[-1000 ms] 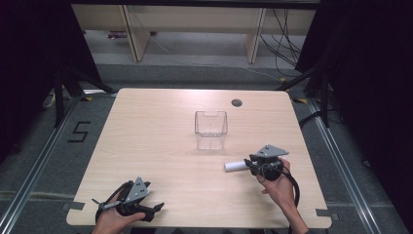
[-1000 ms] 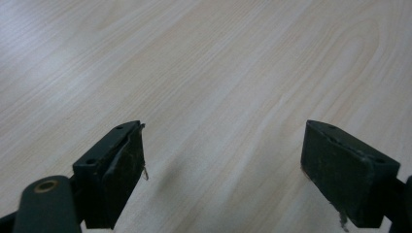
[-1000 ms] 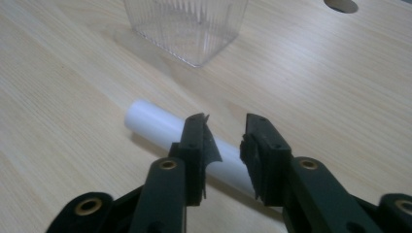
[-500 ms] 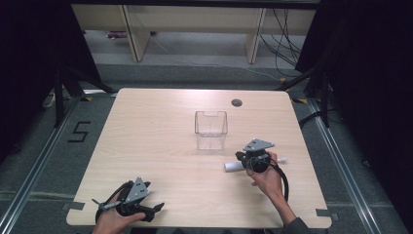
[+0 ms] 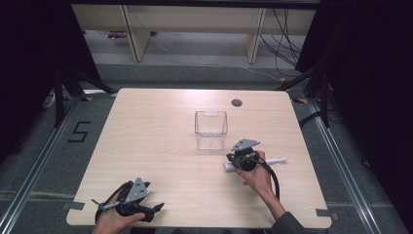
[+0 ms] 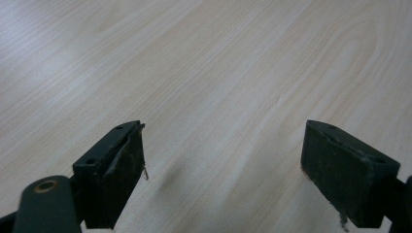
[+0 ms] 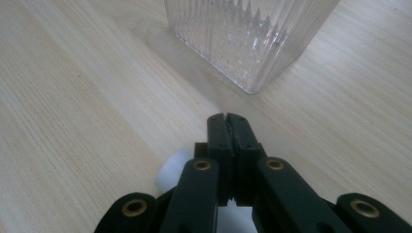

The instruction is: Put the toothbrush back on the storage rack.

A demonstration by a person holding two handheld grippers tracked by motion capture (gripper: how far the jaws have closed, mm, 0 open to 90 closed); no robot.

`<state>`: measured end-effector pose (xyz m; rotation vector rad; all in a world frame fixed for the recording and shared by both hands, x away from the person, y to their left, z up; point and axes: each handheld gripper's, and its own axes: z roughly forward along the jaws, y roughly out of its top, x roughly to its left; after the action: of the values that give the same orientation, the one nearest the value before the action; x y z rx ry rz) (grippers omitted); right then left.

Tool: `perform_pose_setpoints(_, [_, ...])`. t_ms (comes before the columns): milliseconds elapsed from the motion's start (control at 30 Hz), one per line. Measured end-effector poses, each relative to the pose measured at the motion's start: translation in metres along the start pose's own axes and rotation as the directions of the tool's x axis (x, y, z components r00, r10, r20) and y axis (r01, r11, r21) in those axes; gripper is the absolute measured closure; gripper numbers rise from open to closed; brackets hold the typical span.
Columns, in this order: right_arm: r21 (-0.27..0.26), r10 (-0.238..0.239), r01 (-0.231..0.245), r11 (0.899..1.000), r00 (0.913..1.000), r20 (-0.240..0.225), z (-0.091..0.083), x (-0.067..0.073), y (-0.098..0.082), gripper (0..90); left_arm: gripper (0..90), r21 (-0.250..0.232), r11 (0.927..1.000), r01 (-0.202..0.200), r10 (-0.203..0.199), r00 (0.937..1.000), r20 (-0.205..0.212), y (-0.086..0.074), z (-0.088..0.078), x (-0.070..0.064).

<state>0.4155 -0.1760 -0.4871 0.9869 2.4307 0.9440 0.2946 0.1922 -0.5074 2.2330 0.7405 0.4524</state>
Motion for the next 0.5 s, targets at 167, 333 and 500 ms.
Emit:
perform_pose_setpoints(167, [-0.002,-0.012,0.012,1.0,0.9999,-0.007,0.0014,-0.0009,-0.0006,89.8,15.4,0.0,1.0,0.0,0.0,1.0,0.0,-0.0005,0.0001,-0.0007])
perform_pose_setpoints(333, [0.011,-0.019,0.019,1.0,0.9996,-0.022,0.0018,0.0013,-0.0022,89.8,15.3,-0.008,1.0,0.002,-0.002,1.0,0.001,0.0005,-0.0009,-0.0002])
perform_pose_setpoints(500, [0.036,-0.007,0.009,0.999,0.9992,-0.039,0.0003,0.0047,-0.0048,89.7,15.4,-0.009,0.9998,0.016,-0.016,0.9999,-0.001,-0.0006,-0.0009,-0.0011])
